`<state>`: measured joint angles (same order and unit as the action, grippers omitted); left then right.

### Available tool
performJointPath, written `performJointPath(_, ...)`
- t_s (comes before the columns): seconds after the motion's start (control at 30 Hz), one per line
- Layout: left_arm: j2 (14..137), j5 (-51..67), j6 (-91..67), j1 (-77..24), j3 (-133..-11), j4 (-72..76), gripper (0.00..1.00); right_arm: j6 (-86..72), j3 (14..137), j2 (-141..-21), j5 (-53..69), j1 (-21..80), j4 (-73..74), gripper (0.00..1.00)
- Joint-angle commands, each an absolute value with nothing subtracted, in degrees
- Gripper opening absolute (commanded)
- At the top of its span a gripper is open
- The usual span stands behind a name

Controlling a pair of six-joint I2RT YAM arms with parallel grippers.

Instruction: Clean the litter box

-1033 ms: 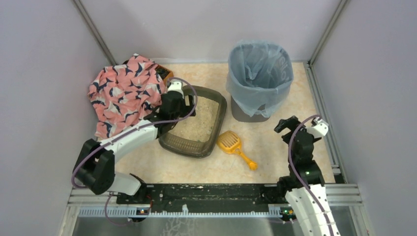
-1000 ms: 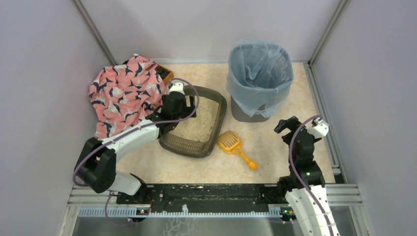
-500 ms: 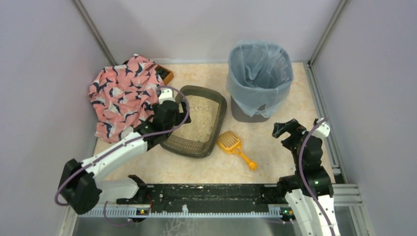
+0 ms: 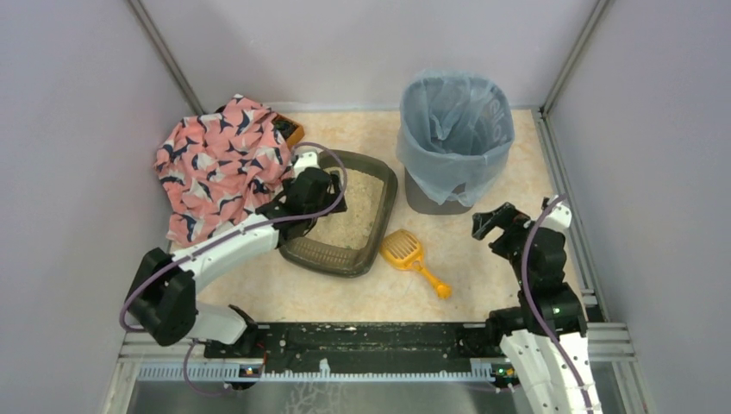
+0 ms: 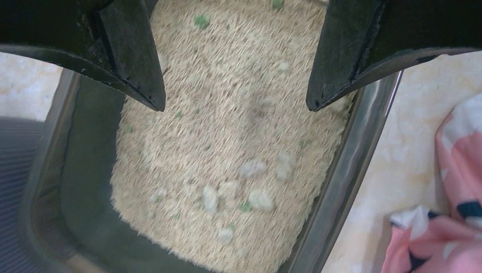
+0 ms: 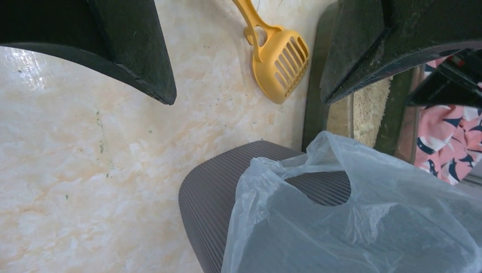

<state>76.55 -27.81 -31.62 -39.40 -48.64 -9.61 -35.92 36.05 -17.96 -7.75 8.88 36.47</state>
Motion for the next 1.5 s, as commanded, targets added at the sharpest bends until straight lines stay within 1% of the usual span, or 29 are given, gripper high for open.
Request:
performJointPath(0.0, 83.8, -29.4, -28.7, -39.4, -58.1, -11.0, 0.99, -33.6, 35.9, -21.3, -7.6, 10.5, 31.5, 0.98)
performJointPath(0.13, 89.7, -31.5, -27.5, -39.4, -66.3, -14.4, 0.99, -31.3, 34.6, -22.9, -9.7, 11.0, 28.7, 0.95)
performJointPath(0.23, 92.1, -32.7, -25.7, -39.3, -68.3, -14.5, 0.99, -30.6, 33.8, -23.1, -11.3, 11.0, 26.9, 0.93)
performJointPath(0.37, 92.9, -31.3, -24.2, -39.3, -69.7, -16.5, 0.99, -30.1, 33.9, -23.0, -11.7, 11.1, 26.1, 0.91)
performJointPath(0.47, 91.6, -27.5, -24.2, -39.3, -68.4, -15.8, 0.99, -28.2, 35.0, -23.8, -11.1, 11.1, 26.5, 0.85)
performJointPath(0.57, 90.0, -23.0, -26.8, -39.3, -66.4, -15.8, 0.99, -25.2, 36.2, -27.3, -7.7, 11.1, 26.3, 0.78)
performJointPath(0.67, 88.3, -18.8, -28.9, -39.4, -64.1, -15.4, 0.99, -22.9, 38.6, -33.4, -5.4, 11.7, 26.7, 0.78)
performJointPath(0.8, 87.1, -14.6, -29.0, -39.4, -62.2, -14.9, 0.99, -19.6, 41.2, -38.4, -5.4, 13.0, 25.8, 0.77)
performJointPath(0.9, 87.3, -9.8, -26.6, -39.4, -62.5, -14.7, 0.99, -18.2, 42.1, -40.6, 1.4, 13.3, 26.4, 0.76)
performJointPath(1.0, 87.6, -4.0, -23.4, -39.4, -63.7, -14.8, 0.99, -17.8, 40.1, -42.0, 8.3, 15.2, 27.5, 0.73)
performJointPath(1.07, 87.7, 1.5, -22.5, -39.4, -64.5, -14.9, 0.99, -18.7, 38.5, -42.5, 7.0, 18.8, 28.8, 0.73)
performJointPath(1.17, 88.1, 5.6, -22.7, -39.4, -65.4, -15.1, 0.99, -21.3, 39.8, -45.2, -1.4, 29.8, 32.0, 0.75)
performJointPath(1.23, 88.5, 5.5, -23.1, -39.4, -65.8, -15.7, 0.99, -23.5, 42.6, -49.5, -7.5, 36.8, 35.2, 0.79)
performJointPath(1.3, 88.9, 4.1, -23.3, -39.4, -65.8, -16.5, 0.99, -24.9, 46.0, -54.9, -12.7, 43.1, 39.8, 0.87)
performJointPath(1.37, 88.8, 2.9, -23.4, -39.4, -65.8, -17.4, 0.99, -27.2, 49.4, -60.2, -18.4, 46.9, 45.1, 0.92)
performJointPath(1.47, 87.6, 1.8, -23.5, -39.4, -64.7, -17.5, 0.99, -28.3, 52.1, -65.1, -20.6, 50.0, 48.6, 0.95)
